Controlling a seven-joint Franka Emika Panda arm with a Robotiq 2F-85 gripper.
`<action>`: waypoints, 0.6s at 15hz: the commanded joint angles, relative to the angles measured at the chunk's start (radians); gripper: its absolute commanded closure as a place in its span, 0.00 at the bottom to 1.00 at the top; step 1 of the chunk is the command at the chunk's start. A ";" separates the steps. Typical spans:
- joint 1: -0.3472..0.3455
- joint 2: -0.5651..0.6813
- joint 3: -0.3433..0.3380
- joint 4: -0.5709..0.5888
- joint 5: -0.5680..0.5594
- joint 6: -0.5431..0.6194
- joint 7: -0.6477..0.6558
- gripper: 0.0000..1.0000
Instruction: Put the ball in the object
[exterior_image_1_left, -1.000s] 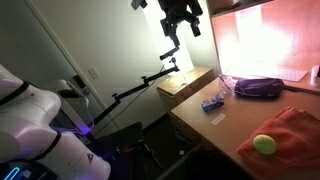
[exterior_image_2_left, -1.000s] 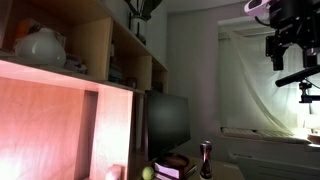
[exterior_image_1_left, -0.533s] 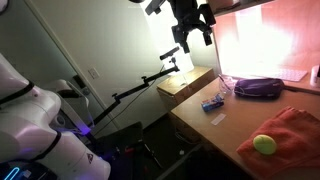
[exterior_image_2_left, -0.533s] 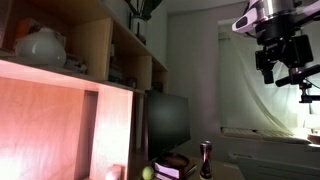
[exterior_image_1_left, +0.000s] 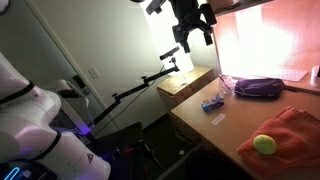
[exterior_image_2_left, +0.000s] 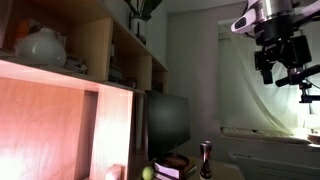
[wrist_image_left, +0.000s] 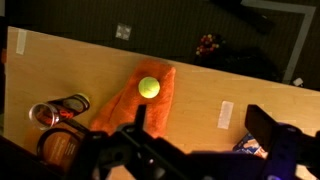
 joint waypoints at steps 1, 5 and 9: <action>-0.010 0.069 -0.006 0.030 0.025 -0.005 -0.025 0.00; -0.042 0.206 -0.020 0.079 0.068 0.008 -0.070 0.00; -0.077 0.360 -0.025 0.173 0.105 -0.010 -0.135 0.00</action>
